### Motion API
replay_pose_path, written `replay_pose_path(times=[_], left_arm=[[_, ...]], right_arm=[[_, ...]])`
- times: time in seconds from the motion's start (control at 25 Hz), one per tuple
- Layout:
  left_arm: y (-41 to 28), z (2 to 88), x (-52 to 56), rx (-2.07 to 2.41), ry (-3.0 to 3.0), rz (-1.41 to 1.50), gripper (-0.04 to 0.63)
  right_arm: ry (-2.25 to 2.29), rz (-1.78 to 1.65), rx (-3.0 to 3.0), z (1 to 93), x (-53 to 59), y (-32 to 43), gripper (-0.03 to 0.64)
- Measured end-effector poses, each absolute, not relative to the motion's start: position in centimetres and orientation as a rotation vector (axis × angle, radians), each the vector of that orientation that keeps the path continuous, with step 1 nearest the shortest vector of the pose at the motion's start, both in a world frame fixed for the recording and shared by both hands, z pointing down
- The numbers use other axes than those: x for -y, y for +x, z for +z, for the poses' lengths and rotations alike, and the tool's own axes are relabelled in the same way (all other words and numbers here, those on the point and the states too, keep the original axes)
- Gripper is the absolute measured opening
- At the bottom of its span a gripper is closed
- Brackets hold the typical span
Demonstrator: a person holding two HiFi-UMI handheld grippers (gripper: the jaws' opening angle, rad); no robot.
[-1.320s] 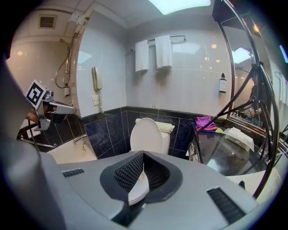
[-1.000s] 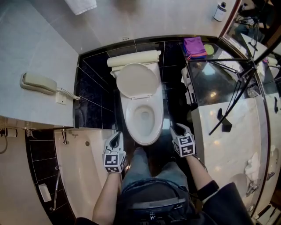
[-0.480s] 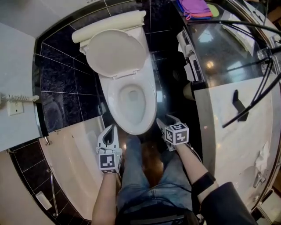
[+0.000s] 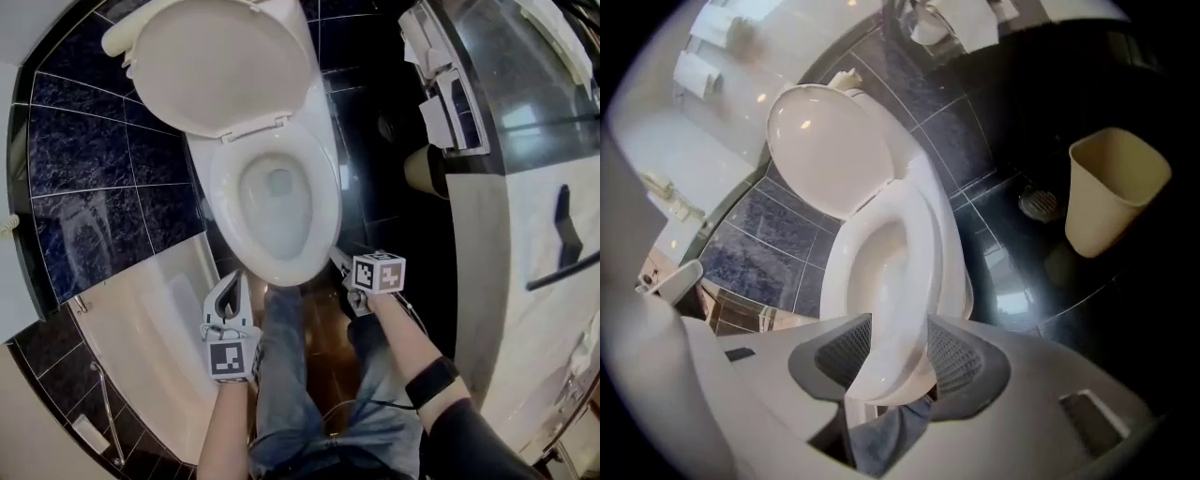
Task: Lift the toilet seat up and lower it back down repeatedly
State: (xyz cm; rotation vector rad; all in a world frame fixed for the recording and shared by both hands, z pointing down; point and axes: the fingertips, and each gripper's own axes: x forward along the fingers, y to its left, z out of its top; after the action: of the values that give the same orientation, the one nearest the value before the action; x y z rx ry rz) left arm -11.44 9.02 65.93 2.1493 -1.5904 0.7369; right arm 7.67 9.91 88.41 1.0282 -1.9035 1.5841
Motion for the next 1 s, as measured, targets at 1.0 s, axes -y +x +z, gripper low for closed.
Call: replay_pose_path(times=[1.0], left_arm=[[-12.6,72.1,-11.0,1.518,2.075,0.779,0.0]], right_arm=[[1.146,1.985,1.779,93.8,-8.6,6.4,0.135]])
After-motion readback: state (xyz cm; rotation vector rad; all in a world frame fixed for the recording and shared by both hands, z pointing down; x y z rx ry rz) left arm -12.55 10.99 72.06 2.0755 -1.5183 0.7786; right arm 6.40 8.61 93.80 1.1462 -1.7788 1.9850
